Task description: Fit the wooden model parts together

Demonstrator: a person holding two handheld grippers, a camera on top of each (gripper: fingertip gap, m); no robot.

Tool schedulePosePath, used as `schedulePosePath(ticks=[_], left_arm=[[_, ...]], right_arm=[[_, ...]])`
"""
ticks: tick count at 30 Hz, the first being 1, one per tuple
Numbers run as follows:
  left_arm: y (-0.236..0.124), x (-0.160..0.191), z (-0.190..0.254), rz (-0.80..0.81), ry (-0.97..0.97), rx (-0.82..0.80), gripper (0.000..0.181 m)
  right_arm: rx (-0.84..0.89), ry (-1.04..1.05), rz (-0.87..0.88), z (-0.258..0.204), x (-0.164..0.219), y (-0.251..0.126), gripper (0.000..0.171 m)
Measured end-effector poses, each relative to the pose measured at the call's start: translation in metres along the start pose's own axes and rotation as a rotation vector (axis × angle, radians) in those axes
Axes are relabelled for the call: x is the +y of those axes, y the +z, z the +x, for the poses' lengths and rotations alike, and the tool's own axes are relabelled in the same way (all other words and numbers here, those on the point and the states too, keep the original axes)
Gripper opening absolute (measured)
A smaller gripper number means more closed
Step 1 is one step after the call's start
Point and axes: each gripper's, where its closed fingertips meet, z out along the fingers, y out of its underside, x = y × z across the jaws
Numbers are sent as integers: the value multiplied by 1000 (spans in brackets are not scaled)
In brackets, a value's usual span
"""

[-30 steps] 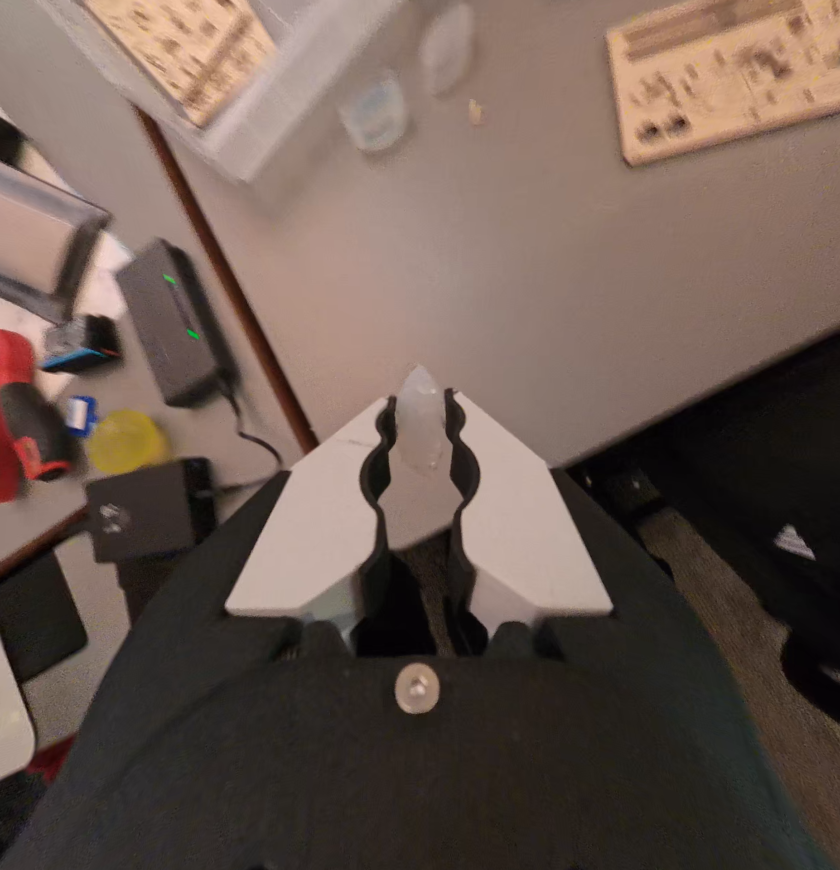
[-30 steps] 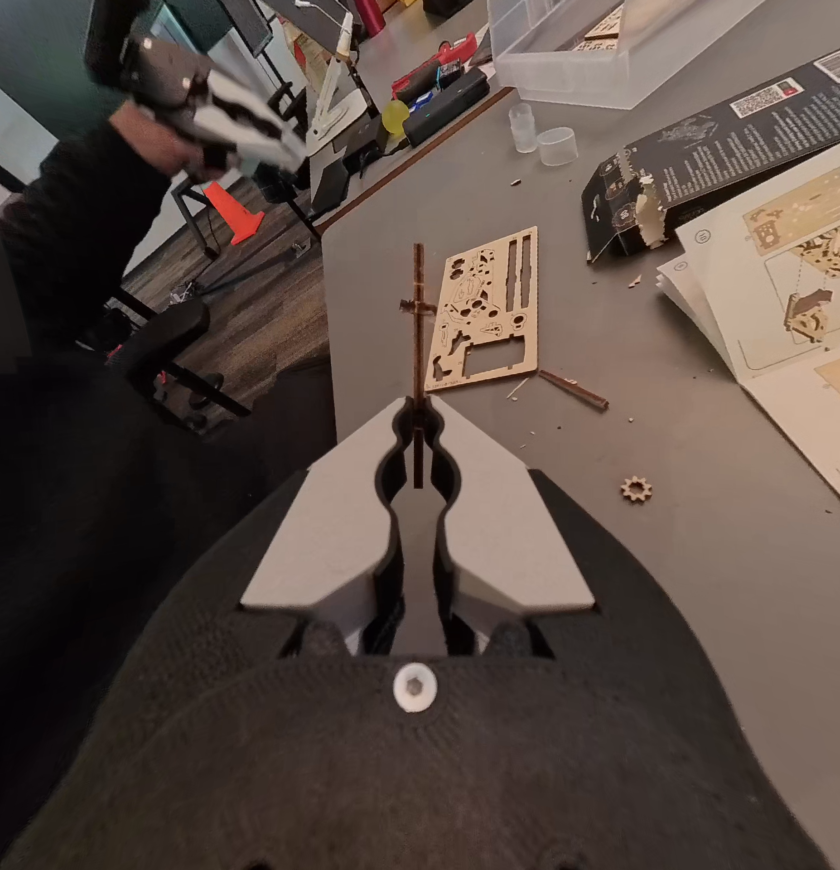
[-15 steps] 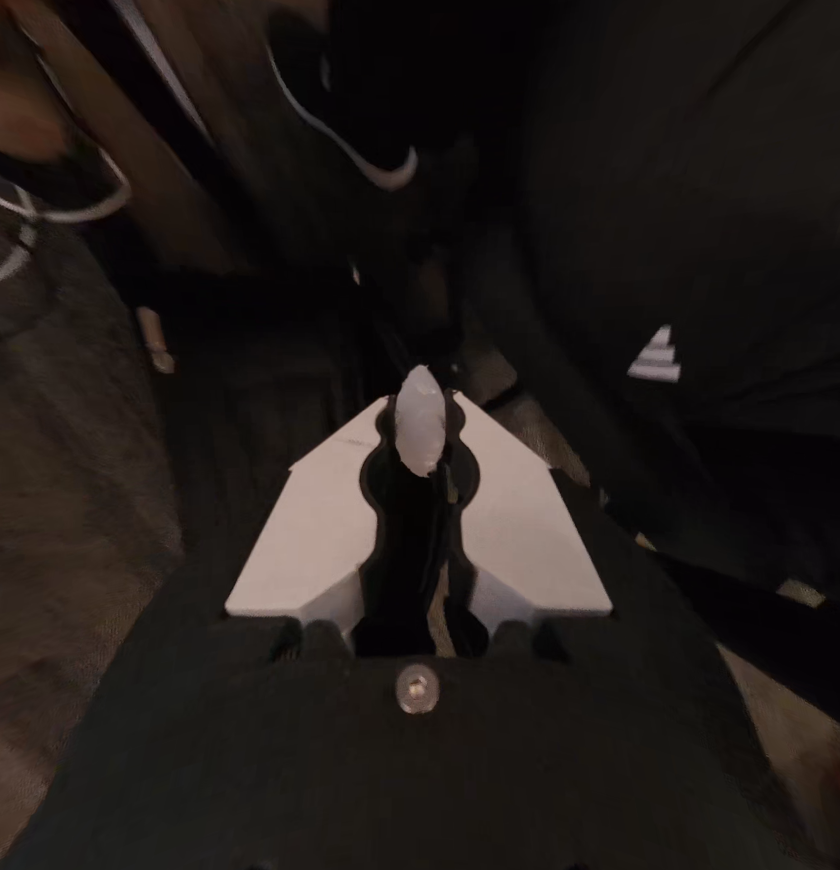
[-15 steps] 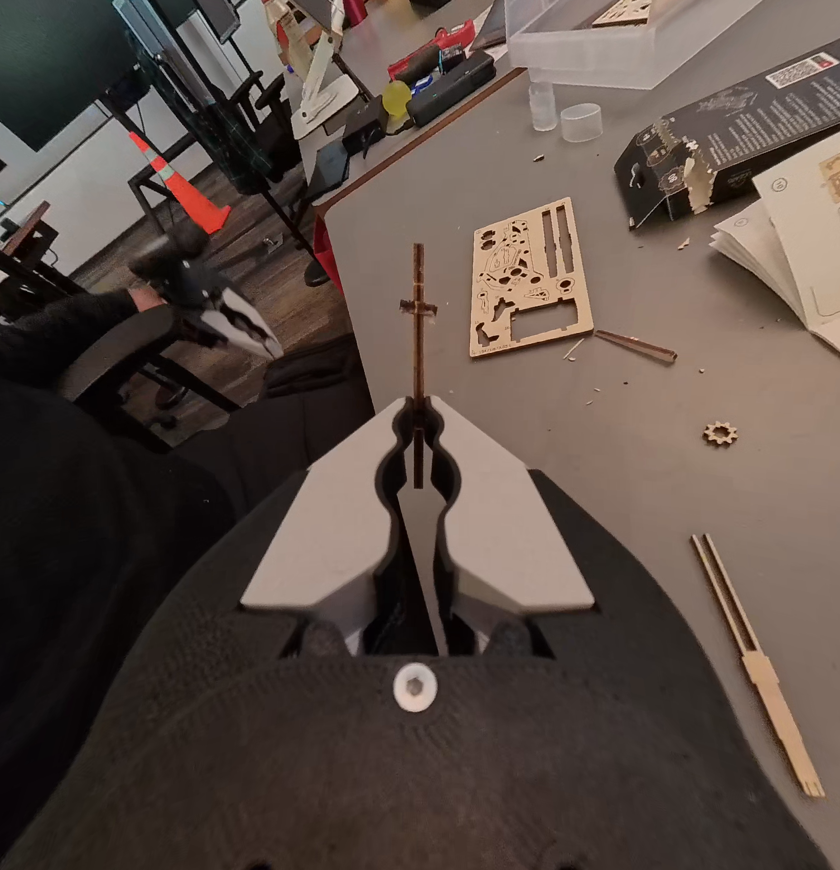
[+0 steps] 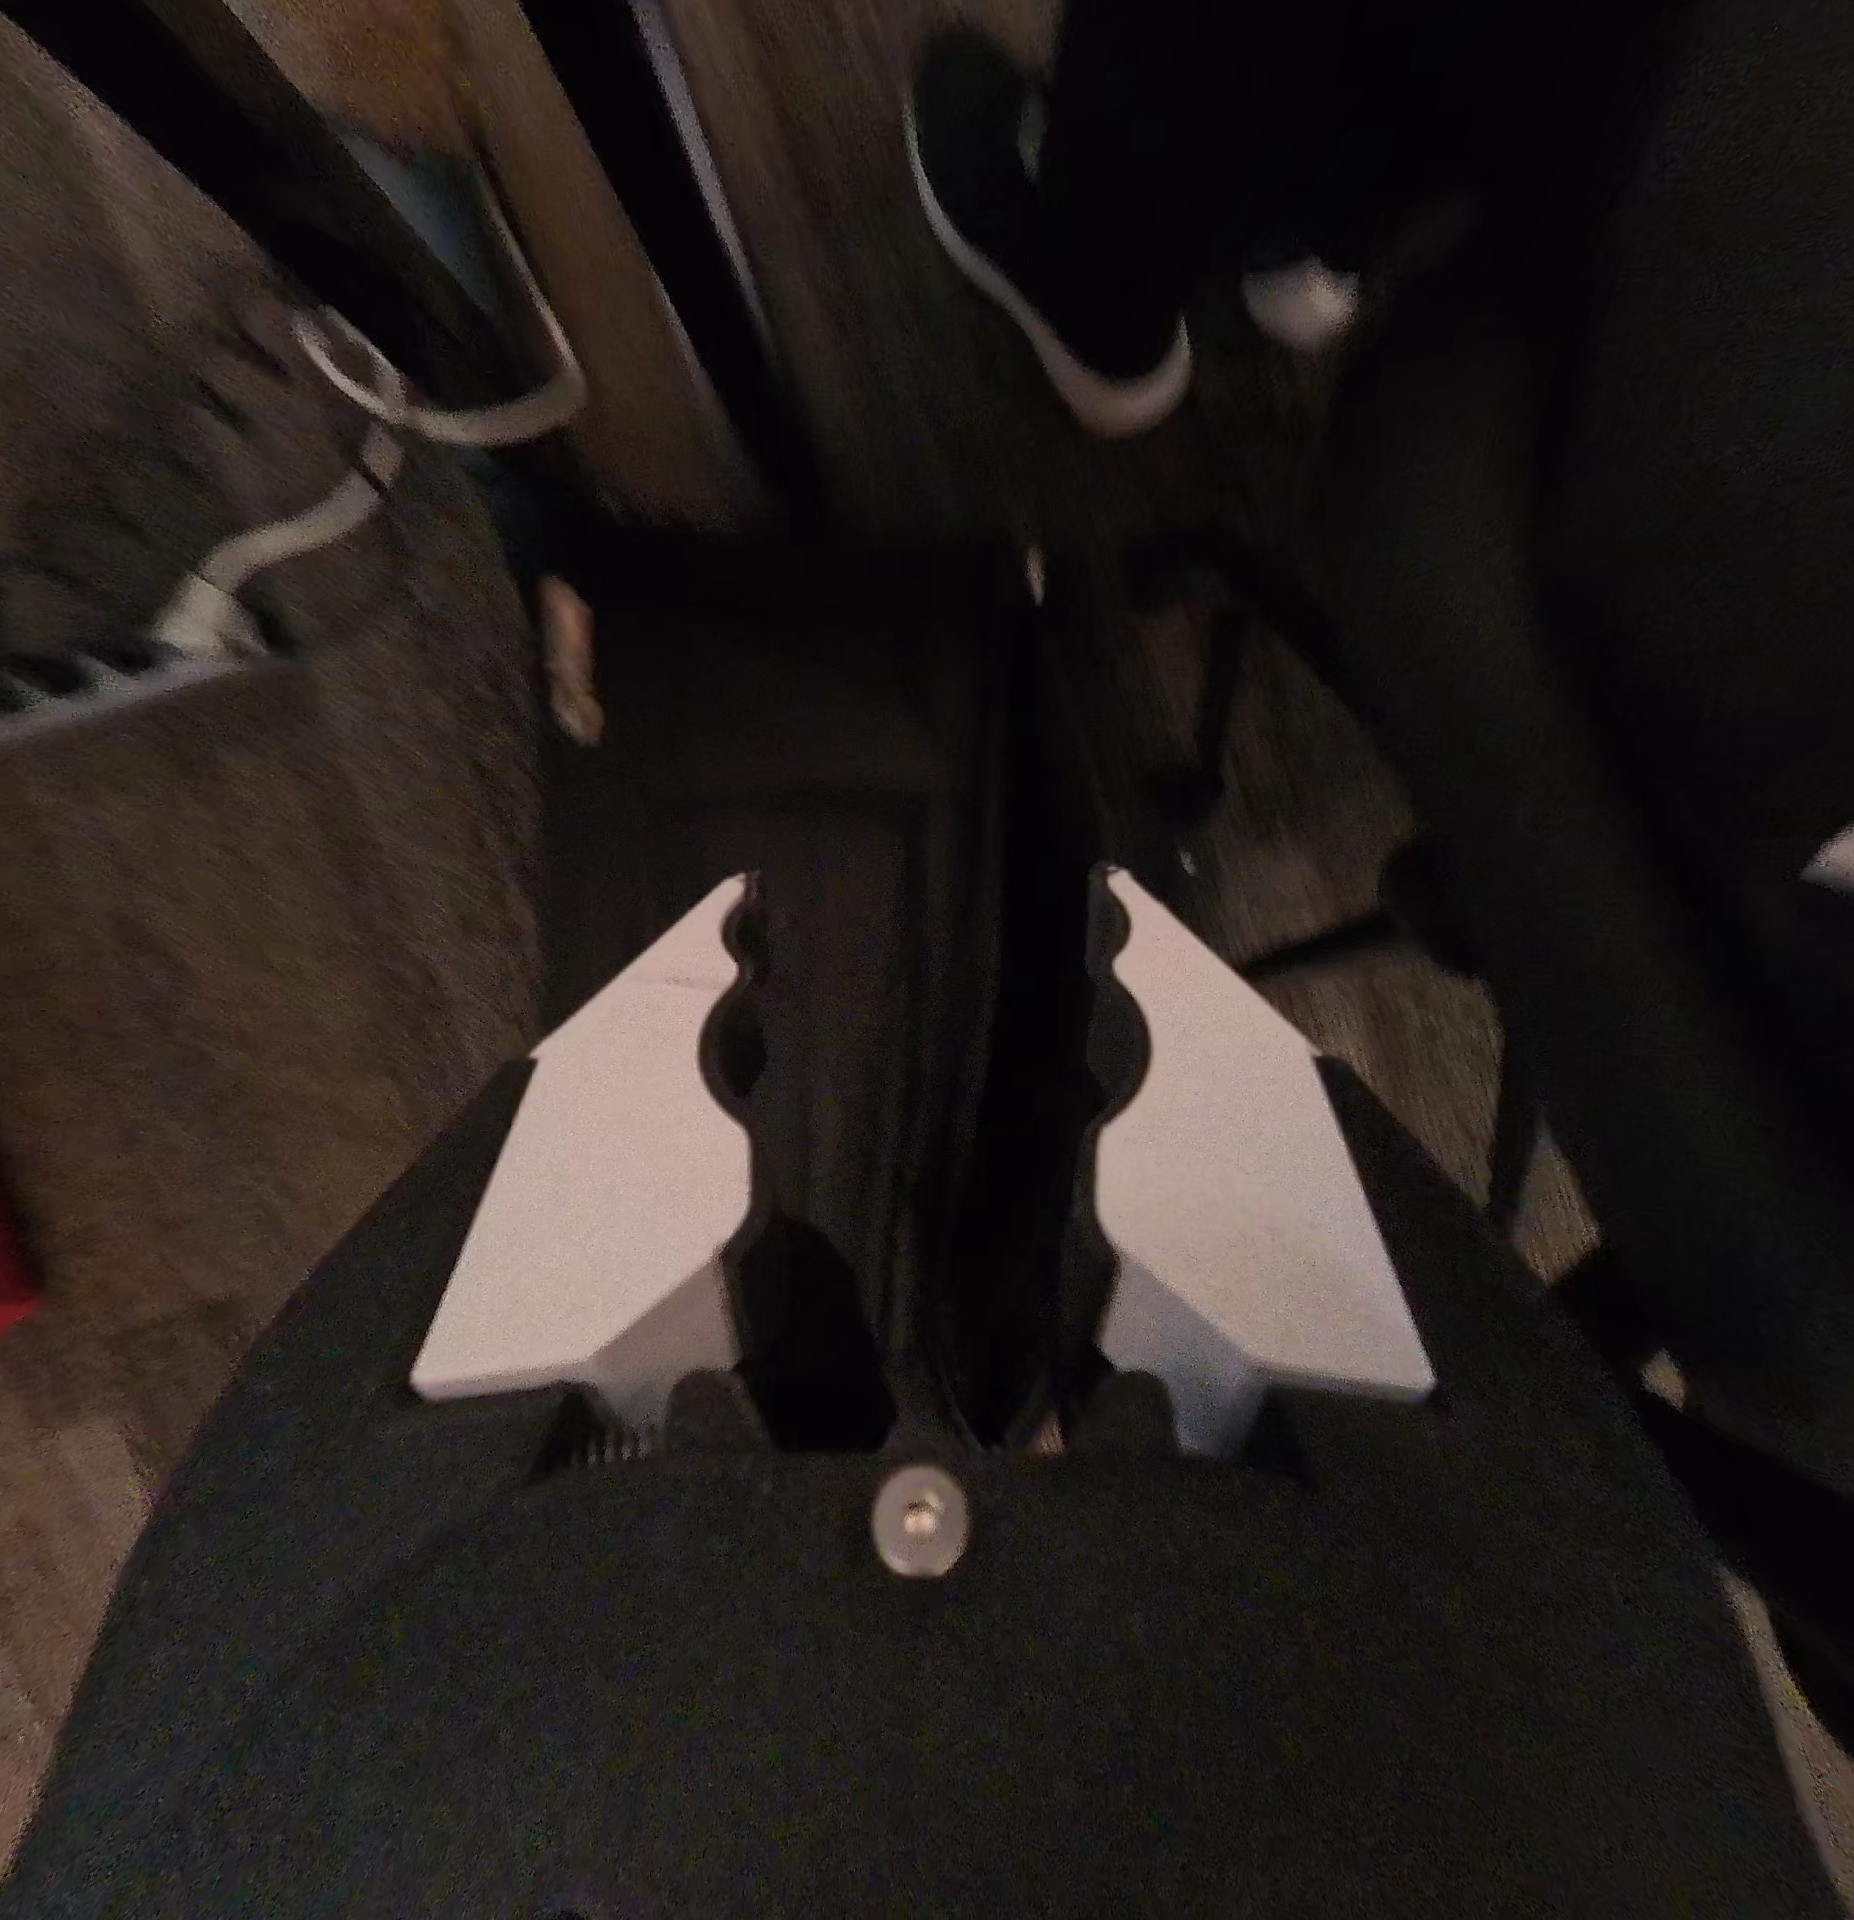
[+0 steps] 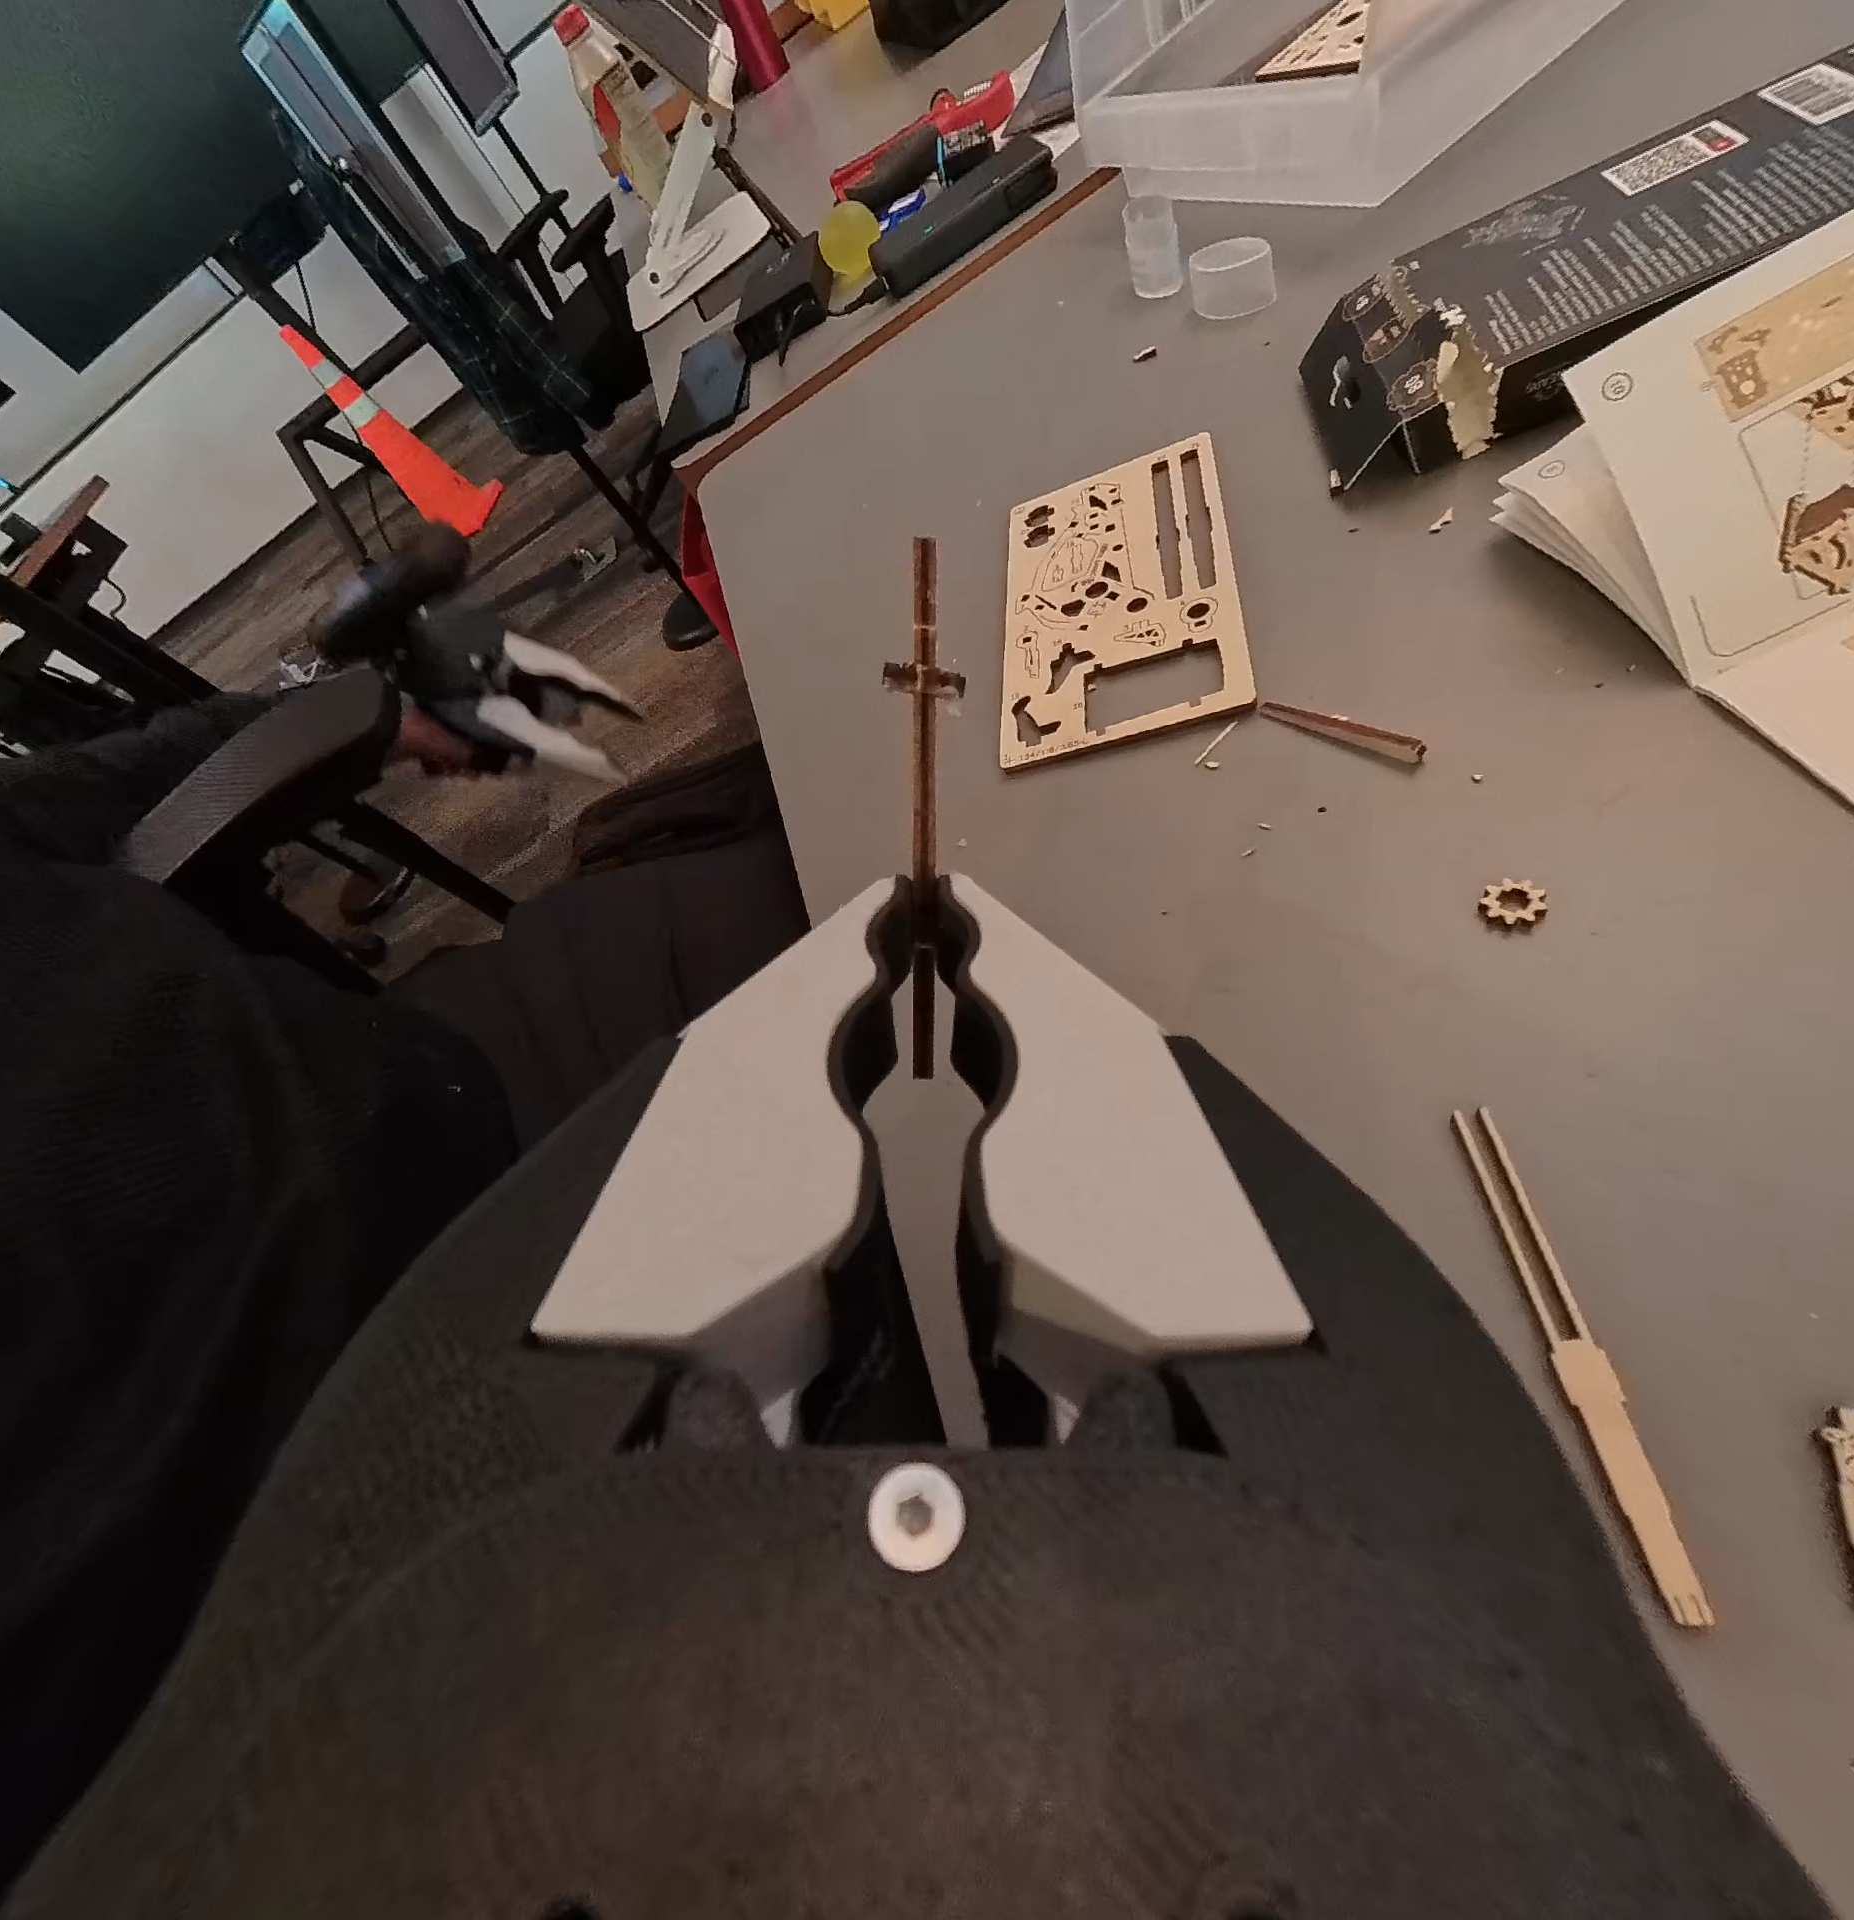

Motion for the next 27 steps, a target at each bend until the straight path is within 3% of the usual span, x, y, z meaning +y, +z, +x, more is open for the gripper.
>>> schedulePosePath(ticks=[3, 6, 9, 12, 16, 19, 22, 27], left_arm=[[-33, -101, -27, 186, 52, -71, 63], [-41, -219, -34, 303, 275, -122, 70], [-23, -324, -47, 360, 540, -198, 76], [19, -391, -73, 301, 731, -204, 78], [67, -432, -93, 135, 984, -152, 74], [94, -418, -105, -98, 1042, -56, 64], [109, -410, -109, -155, 1060, -13, 35], [91, -417, -107, -24, 898, -17, 22]], right_arm=[[-8, -3, 11, 0, -2, -2, 1], [-19, -8, 17, -2, -4, -2, 1], [-22, -8, 19, -1, -4, -3, 1], [-21, 0, 21, 1, -3, -3, 1], [-22, 17, 37, 6, -5, -6, 1], [-30, 30, 47, 9, -8, -6, 1], [-37, 33, 52, 12, -11, -5, 1], [-46, 38, 62, 13, -13, -6, 1]])
